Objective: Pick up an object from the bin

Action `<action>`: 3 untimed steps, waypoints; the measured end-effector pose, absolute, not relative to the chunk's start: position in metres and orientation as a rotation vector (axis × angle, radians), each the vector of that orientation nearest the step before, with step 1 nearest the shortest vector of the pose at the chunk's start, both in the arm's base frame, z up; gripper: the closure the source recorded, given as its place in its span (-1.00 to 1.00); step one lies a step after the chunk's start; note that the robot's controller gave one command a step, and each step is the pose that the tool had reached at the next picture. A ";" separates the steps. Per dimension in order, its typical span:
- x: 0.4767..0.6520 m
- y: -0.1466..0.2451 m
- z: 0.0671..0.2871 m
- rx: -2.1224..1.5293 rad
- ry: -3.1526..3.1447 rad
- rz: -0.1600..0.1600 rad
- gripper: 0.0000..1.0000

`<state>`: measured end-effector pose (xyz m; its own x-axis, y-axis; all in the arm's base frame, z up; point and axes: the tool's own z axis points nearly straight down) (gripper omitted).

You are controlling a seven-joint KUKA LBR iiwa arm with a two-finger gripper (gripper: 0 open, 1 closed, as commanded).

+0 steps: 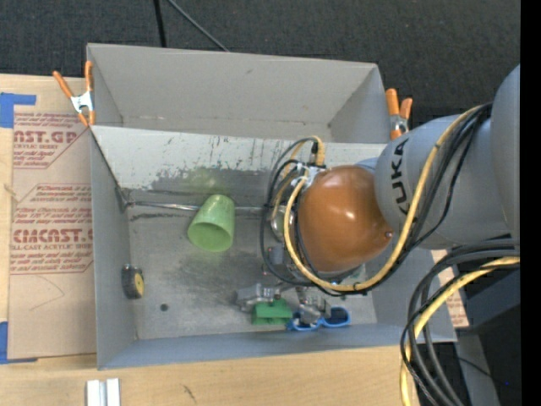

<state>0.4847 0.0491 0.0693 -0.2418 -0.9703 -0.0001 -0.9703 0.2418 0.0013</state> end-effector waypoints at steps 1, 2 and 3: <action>0.488 0.050 0.072 1.941 -2.482 0.004 1.00; 0.486 0.078 0.161 1.961 -2.465 0.003 1.00; 0.545 0.094 0.297 2.078 -2.372 0.007 1.00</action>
Offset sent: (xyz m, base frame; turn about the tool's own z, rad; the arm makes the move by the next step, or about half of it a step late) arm 0.0000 0.0000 0.0000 0.0000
